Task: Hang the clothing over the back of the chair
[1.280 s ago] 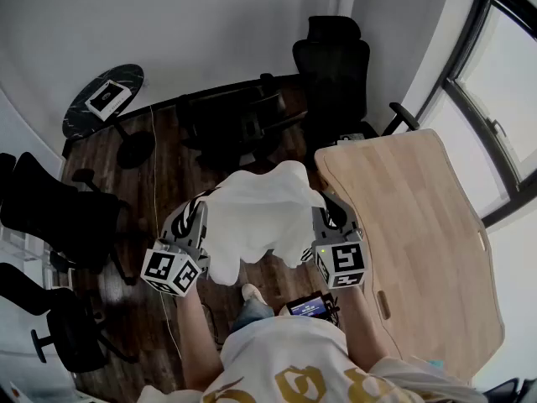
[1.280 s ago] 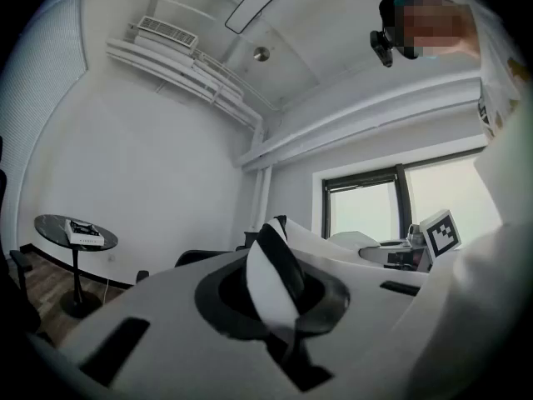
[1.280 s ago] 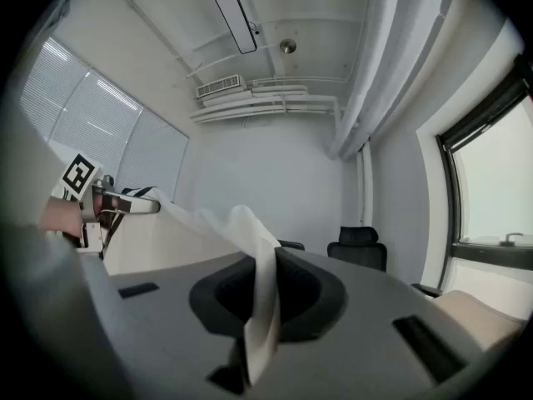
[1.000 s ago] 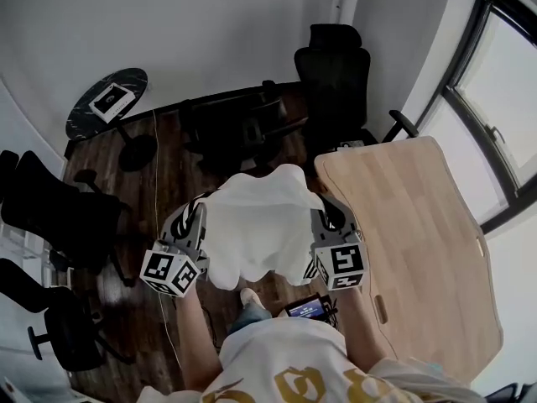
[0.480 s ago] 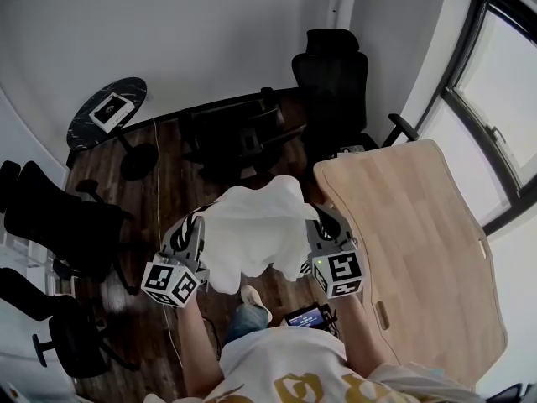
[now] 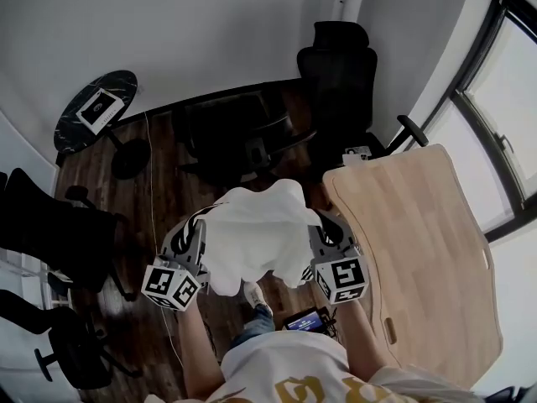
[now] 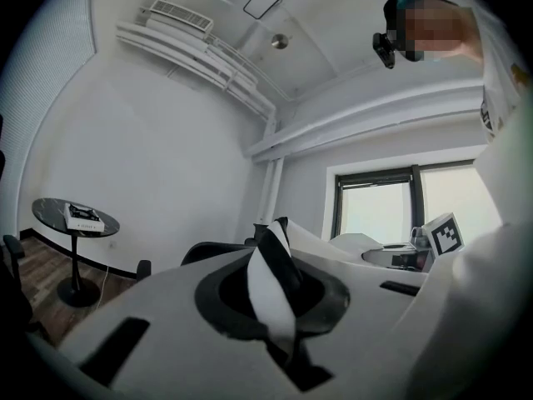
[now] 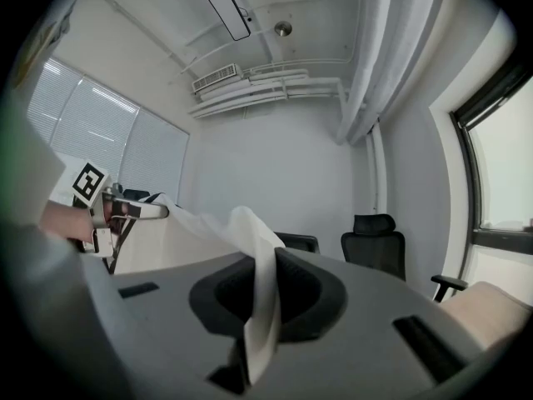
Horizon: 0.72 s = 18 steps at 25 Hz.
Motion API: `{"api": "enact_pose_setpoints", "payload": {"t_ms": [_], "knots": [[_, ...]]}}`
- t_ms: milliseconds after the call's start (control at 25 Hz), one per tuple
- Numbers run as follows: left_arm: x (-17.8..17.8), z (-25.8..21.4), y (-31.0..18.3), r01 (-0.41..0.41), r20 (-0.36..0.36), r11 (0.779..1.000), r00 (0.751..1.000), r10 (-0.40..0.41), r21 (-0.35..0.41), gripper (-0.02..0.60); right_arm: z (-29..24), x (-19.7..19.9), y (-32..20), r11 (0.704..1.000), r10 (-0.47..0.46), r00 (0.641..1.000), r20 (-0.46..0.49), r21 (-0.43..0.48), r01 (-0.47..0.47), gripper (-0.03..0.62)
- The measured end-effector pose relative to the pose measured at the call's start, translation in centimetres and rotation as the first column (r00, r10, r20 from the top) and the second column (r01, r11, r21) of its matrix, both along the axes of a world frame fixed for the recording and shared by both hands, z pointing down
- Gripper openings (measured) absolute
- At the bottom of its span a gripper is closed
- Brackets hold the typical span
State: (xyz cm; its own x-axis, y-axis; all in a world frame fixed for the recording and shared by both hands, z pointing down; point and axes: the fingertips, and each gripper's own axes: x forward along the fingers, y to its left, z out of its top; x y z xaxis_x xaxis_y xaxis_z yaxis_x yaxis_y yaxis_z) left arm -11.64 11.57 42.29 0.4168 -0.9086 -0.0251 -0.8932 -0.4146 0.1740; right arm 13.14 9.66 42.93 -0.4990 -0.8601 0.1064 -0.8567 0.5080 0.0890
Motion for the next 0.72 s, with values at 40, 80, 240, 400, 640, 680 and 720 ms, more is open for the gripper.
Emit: {"api": "enact_pose_setpoints", "payload": {"t_ms": [40, 80, 240, 400, 640, 680, 720], "knots": [[-0.5, 0.3, -1.1, -0.004, -0.006, 1.000, 1.000, 0.004, -0.005, 0.029, 0.2, -0.5, -0.9, 1.000, 0.002, 1.000, -0.002, -0.005, -0.002, 0.031], [-1.0, 0.5, -2.3, -0.009, -0.011, 1.000, 1.000, 0.009, -0.006, 0.029, 0.5, -1.0, -1.9, 1.000, 0.007, 1.000, -0.003, -0.009, -0.007, 0.031], [-2.3, 0.8, -6.5, -0.053, -0.036, 0.999, 0.998, 0.053, 0.013, 0.029, 0.8, -2.3, -5.6, 0.999, 0.041, 0.999, 0.003, -0.005, -0.041, 0.031], [-3.9, -0.8, -9.4, -0.117, -0.077, 0.990, 0.990, 0.122, 0.074, 0.029, -0.2, -4.1, -8.2, 0.997, 0.062, 0.998, 0.020, 0.041, -0.063, 0.031], [-5.1, -2.4, -12.9, -0.181, -0.084, 0.974, 0.978, 0.193, 0.135, 0.029, -1.4, -5.6, -10.6, 0.991, 0.115, 0.993, 0.011, 0.073, -0.115, 0.031], [-5.3, -2.6, -13.2, -0.185, -0.088, 0.973, 0.976, 0.199, 0.139, 0.028, -1.7, -5.7, -10.6, 0.990, 0.119, 0.993, 0.009, 0.076, -0.119, 0.031], [-5.4, -2.8, -13.5, -0.191, -0.090, 0.971, 0.975, 0.205, 0.143, 0.029, -1.8, -5.8, -10.7, 0.989, 0.124, 0.992, 0.009, 0.079, -0.125, 0.031]]}}
